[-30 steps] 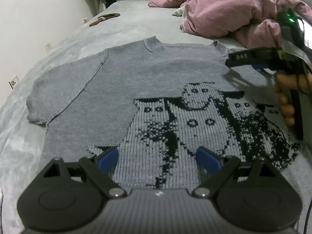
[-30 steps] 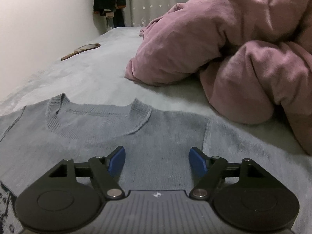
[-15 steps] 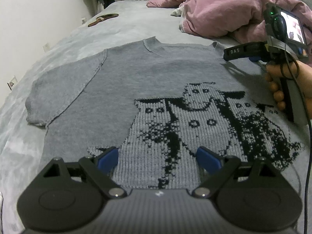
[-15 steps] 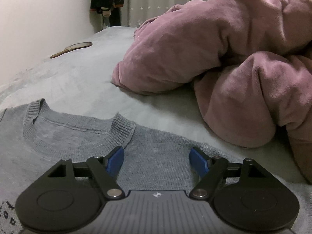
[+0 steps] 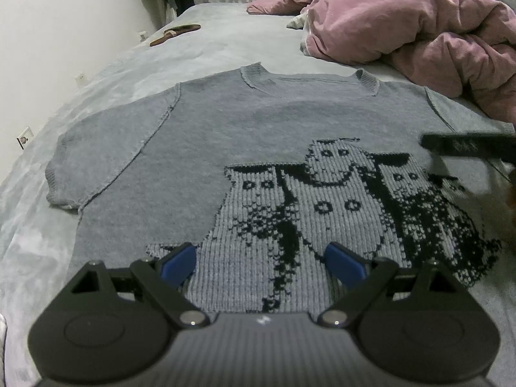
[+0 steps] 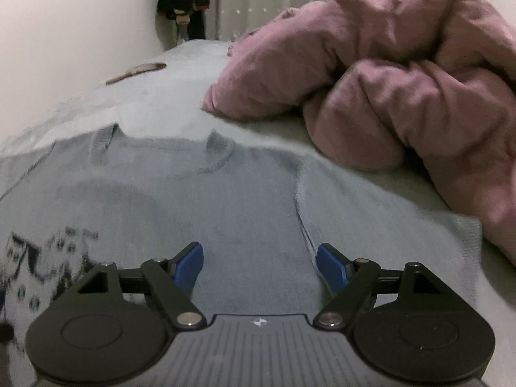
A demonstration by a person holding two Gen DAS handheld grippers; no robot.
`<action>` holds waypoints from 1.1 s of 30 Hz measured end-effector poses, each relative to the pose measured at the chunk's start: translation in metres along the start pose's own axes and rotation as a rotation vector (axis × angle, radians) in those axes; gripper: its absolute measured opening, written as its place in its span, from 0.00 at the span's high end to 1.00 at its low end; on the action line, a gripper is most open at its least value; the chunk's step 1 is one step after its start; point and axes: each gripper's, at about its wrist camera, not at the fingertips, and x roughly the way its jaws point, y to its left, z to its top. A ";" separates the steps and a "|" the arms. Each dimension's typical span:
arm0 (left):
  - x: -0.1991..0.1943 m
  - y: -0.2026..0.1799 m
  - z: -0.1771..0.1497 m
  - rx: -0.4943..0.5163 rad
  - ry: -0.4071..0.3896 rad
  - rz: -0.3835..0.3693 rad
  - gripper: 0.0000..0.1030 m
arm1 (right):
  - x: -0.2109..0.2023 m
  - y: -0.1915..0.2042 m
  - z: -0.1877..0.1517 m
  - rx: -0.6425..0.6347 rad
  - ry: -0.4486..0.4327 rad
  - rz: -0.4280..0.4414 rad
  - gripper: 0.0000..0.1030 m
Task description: Fold clothes
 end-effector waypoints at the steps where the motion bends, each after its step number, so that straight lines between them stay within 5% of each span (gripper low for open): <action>1: 0.000 0.000 0.000 -0.002 0.001 -0.001 0.11 | -0.005 -0.003 -0.003 0.012 0.007 0.005 0.23; 10: -0.003 -0.003 -0.004 0.015 -0.003 0.016 0.10 | -0.036 -0.014 -0.017 -0.034 0.108 -0.029 0.22; 33: -0.001 0.014 -0.002 -0.038 0.014 0.023 0.10 | -0.035 -0.053 -0.030 0.047 0.046 -0.040 0.16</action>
